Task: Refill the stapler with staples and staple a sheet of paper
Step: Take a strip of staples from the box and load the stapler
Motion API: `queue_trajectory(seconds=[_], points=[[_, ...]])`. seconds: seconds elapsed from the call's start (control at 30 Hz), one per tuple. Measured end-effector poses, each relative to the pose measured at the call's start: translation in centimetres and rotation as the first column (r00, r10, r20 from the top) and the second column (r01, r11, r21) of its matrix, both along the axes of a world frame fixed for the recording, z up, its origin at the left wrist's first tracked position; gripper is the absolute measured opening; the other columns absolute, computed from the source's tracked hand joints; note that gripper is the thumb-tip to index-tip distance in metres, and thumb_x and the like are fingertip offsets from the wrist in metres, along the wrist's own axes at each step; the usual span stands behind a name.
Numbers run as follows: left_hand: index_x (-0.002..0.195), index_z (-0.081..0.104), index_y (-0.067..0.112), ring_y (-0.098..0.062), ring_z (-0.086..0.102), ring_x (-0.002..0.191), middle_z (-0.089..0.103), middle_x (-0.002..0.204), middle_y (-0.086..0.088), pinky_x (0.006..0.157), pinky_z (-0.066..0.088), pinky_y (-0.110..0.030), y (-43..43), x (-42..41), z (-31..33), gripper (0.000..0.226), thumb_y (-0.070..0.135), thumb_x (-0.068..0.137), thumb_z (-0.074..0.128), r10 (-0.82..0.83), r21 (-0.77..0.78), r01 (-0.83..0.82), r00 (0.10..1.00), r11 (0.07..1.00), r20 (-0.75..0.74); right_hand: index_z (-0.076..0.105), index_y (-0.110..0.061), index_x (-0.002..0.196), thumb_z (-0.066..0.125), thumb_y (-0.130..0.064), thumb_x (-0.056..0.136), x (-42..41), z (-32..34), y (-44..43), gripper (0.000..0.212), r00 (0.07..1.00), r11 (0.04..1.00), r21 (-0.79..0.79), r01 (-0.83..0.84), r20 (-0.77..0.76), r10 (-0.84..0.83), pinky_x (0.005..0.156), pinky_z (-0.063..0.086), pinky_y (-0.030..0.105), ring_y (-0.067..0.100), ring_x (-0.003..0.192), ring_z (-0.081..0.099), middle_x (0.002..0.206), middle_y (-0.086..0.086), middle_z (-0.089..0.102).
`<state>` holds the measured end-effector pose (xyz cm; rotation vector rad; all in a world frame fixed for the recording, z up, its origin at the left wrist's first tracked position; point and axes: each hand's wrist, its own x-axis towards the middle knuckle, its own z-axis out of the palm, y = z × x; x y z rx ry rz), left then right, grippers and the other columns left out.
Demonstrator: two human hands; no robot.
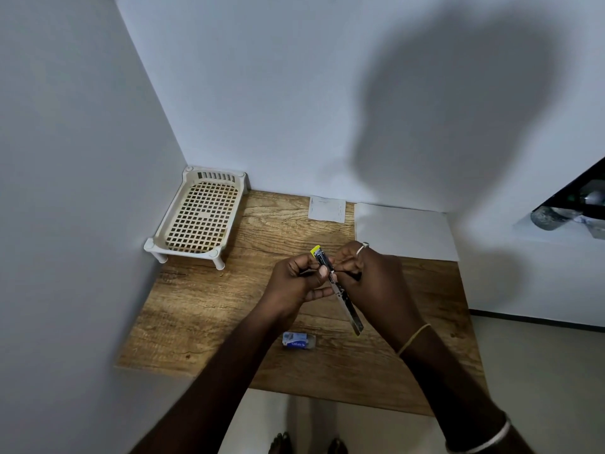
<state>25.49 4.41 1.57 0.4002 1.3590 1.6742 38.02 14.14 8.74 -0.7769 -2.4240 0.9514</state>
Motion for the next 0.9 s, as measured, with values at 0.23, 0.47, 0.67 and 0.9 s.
queue_trajectory(seconds=[0.23, 0.47, 0.67, 0.9], points=[[0.090, 0.078, 0.012, -0.024, 0.076, 0.094, 0.076, 0.099, -0.012, 0.077, 0.061, -0.039, -0.2, -0.1, 0.2, 0.018, -0.001, 0.094, 0.065, 0.011, 0.052, -0.012, 0.999, 0.999, 0.032, 0.070, -0.022, 0.092, 0.074, -0.011, 0.085, -0.2, 0.1, -0.2, 0.015, 1.000, 0.998, 0.062, -0.009, 0.014, 0.008, 0.067, 0.059, 0.023, -0.004, 0.073, 0.067, 0.081, -0.011, 0.074], [0.091, 0.076, 0.012, -0.019, 0.076, 0.095, 0.079, 0.105, -0.001, 0.074, 0.063, -0.037, -0.5, -0.4, 0.4, 0.021, -0.003, 0.094, 0.063, 0.032, 0.029, -0.033, 0.999, 0.999, 0.026, 0.073, -0.026, 0.092, 0.074, -0.016, 0.086, 0.6, -0.3, 1.3, 0.011, 0.982, 0.997, -0.064, 0.044, 0.188, -0.031, 0.062, 0.040, -0.002, -0.014, 0.073, 0.062, 0.077, -0.017, 0.068], [0.098, 0.071, -0.004, -0.021, 0.075, 0.096, 0.078, 0.105, -0.003, 0.076, 0.063, -0.038, -0.4, -0.2, 0.1, 0.009, -0.003, 0.094, 0.063, 0.022, 0.003, -0.022, 1.000, 1.000, -0.021, 0.072, -0.027, 0.084, 0.072, -0.016, 0.079, 0.3, -0.3, 0.7, 0.013, 0.984, 1.000, -0.005, -0.019, 0.178, 0.020, 0.064, 0.053, 0.019, -0.005, 0.069, 0.065, 0.074, -0.013, 0.070], [0.112, 0.066, -0.011, -0.026, 0.074, 0.098, 0.075, 0.108, -0.015, 0.081, 0.063, -0.042, -0.3, -0.3, 0.3, 0.021, -0.002, 0.094, 0.064, 0.024, -0.022, -0.025, 0.998, 0.999, -0.056, 0.070, -0.024, 0.082, 0.066, -0.018, 0.081, 0.3, -0.6, 0.3, 0.007, 0.991, 0.998, 0.031, -0.049, 0.125, 0.044, 0.064, 0.057, 0.036, 0.005, 0.067, 0.066, 0.072, -0.010, 0.069]])
